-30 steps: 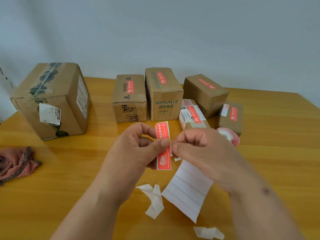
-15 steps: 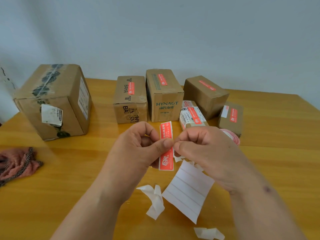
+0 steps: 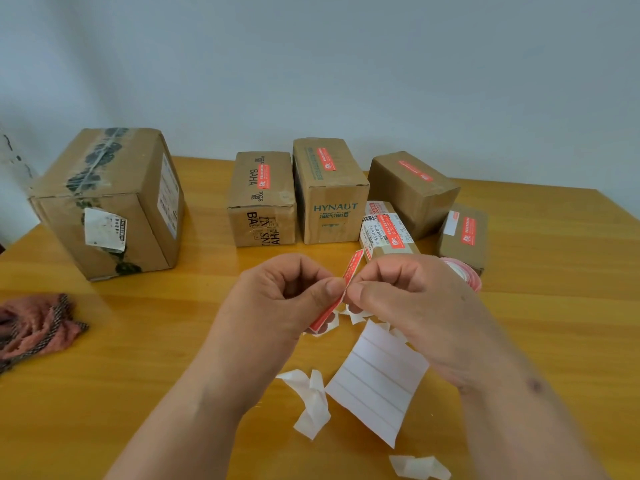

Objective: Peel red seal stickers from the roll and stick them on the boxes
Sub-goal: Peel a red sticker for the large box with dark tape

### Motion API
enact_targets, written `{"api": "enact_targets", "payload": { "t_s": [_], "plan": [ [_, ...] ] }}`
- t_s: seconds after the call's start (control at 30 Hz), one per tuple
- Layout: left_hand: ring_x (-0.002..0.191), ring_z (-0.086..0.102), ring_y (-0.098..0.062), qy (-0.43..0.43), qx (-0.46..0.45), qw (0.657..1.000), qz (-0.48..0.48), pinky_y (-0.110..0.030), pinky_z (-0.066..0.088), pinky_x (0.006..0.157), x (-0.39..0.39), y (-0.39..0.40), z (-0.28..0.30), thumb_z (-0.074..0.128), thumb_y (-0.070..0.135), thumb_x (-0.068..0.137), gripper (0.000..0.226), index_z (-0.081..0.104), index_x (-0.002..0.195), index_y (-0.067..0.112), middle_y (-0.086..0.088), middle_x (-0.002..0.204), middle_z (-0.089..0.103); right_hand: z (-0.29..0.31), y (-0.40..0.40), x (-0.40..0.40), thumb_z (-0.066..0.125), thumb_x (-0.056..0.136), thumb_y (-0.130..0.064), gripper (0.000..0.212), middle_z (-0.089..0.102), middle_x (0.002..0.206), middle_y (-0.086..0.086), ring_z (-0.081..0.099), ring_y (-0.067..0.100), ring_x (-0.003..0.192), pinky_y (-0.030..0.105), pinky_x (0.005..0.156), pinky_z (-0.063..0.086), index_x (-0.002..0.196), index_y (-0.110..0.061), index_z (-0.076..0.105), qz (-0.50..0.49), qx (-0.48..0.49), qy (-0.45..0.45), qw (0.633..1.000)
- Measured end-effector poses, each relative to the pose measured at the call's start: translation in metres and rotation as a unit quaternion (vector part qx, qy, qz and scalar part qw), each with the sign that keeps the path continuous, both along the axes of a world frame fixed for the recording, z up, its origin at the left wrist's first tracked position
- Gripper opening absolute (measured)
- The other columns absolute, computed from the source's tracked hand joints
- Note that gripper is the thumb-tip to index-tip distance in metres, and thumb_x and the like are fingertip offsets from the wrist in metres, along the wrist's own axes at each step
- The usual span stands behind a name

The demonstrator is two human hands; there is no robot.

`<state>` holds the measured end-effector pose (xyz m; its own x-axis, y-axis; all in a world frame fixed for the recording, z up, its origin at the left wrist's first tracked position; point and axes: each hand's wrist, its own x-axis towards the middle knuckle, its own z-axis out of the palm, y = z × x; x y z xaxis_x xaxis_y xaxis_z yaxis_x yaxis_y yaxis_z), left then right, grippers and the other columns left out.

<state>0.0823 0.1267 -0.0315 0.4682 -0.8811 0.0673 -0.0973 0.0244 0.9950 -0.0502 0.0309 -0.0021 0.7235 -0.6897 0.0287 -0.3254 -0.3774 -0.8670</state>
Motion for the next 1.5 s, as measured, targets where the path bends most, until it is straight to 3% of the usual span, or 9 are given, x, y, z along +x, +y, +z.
{"api": "enact_targets", "payload": {
  "t_s": [0.13,0.37,0.77,0.93,1.13,1.23,1.3,1.37,1.5],
  "plan": [
    [0.061,0.06,-0.017,0.001,-0.001,1.0,0.005,-0.03,0.054,0.062,-0.001,0.0,-0.001,0.069,0.036,0.072,0.02,0.071,0.076,0.017,-0.006,0.065,0.067,0.0,0.001,-0.001,0.065,0.077,-0.029,0.011,0.069,0.07,-0.005,0.064,0.009,0.07,0.024,0.063,0.052,0.072,-0.021,0.072,0.004,-0.003,-0.001,1.0],
    [0.061,0.058,-0.016,0.002,-0.002,1.0,0.001,-0.033,0.053,0.063,-0.002,0.0,0.0,0.068,0.04,0.07,0.023,0.071,0.076,0.018,-0.005,0.065,0.066,-0.001,0.001,0.0,0.063,0.078,-0.029,0.014,0.069,0.071,-0.001,0.064,0.015,0.075,0.032,0.066,0.055,0.072,-0.02,0.071,0.012,-0.012,-0.004,1.0],
    [0.063,0.06,-0.016,-0.01,0.002,1.0,-0.012,-0.027,0.054,0.063,-0.003,0.001,-0.002,0.066,0.04,0.073,0.021,0.071,0.076,0.02,-0.005,0.068,0.068,-0.004,0.0,0.0,0.064,0.078,-0.022,0.014,0.066,0.067,-0.003,0.06,0.015,0.07,0.015,0.055,0.046,0.065,-0.02,0.069,0.009,-0.025,-0.013,1.0],
    [0.08,0.064,-0.033,-0.028,0.005,0.999,-0.024,-0.052,0.055,0.08,-0.003,0.003,0.001,0.067,0.047,0.073,0.026,0.075,0.082,0.024,-0.01,0.079,0.072,-0.006,-0.002,0.0,0.066,0.081,-0.024,0.016,0.065,0.067,-0.007,0.058,0.024,0.069,0.021,0.052,0.045,0.065,-0.023,0.067,0.002,-0.05,-0.01,0.999],
    [0.088,0.062,-0.044,-0.037,0.025,0.999,-0.014,-0.063,0.051,0.082,-0.002,0.002,0.008,0.07,0.043,0.072,0.018,0.077,0.08,0.028,-0.01,0.08,0.073,-0.005,-0.001,0.002,0.067,0.081,-0.018,0.017,0.063,0.069,-0.016,0.056,0.0,0.066,0.004,0.056,0.041,0.066,-0.023,0.067,0.011,-0.088,-0.001,0.996],
    [0.082,0.065,-0.036,-0.077,0.032,0.996,0.004,-0.055,0.055,0.077,-0.003,0.002,0.008,0.069,0.037,0.081,0.011,0.075,0.077,0.029,-0.005,0.076,0.072,-0.007,-0.003,0.004,0.066,0.079,-0.019,0.013,0.063,0.075,-0.018,0.057,-0.006,0.078,0.002,0.06,0.04,0.067,-0.022,0.068,0.015,-0.108,0.01,0.994],
    [0.067,0.062,-0.024,-0.115,0.035,0.993,0.022,-0.036,0.057,0.065,-0.002,0.002,0.006,0.066,0.034,0.085,0.014,0.073,0.074,0.028,0.0,0.071,0.07,-0.008,-0.004,0.003,0.065,0.078,-0.019,0.013,0.062,0.075,-0.019,0.055,-0.009,0.08,0.002,0.061,0.039,0.066,-0.02,0.067,0.016,-0.118,0.019,0.993],
    [0.046,0.045,-0.01,-0.148,0.047,0.987,0.041,-0.021,0.042,0.045,-0.001,0.001,0.005,0.065,0.028,0.088,0.02,0.07,0.069,0.025,0.004,0.06,0.064,-0.009,-0.004,0.003,0.065,0.078,-0.022,0.015,0.062,0.073,-0.017,0.055,-0.007,0.079,0.004,0.059,0.04,0.063,-0.018,0.066,0.01,-0.125,0.024,0.992],
    [0.04,0.041,-0.002,-0.186,0.078,0.976,0.077,-0.011,0.032,0.039,0.002,-0.001,0.001,0.065,0.023,0.088,0.021,0.067,0.067,0.022,0.012,0.05,0.053,-0.013,-0.008,0.004,0.059,0.063,-0.052,0.033,0.061,0.065,-0.007,0.055,0.005,0.073,0.008,0.054,0.042,0.059,-0.019,0.062,-0.021,-0.159,0.048,0.986]
  ]
}}
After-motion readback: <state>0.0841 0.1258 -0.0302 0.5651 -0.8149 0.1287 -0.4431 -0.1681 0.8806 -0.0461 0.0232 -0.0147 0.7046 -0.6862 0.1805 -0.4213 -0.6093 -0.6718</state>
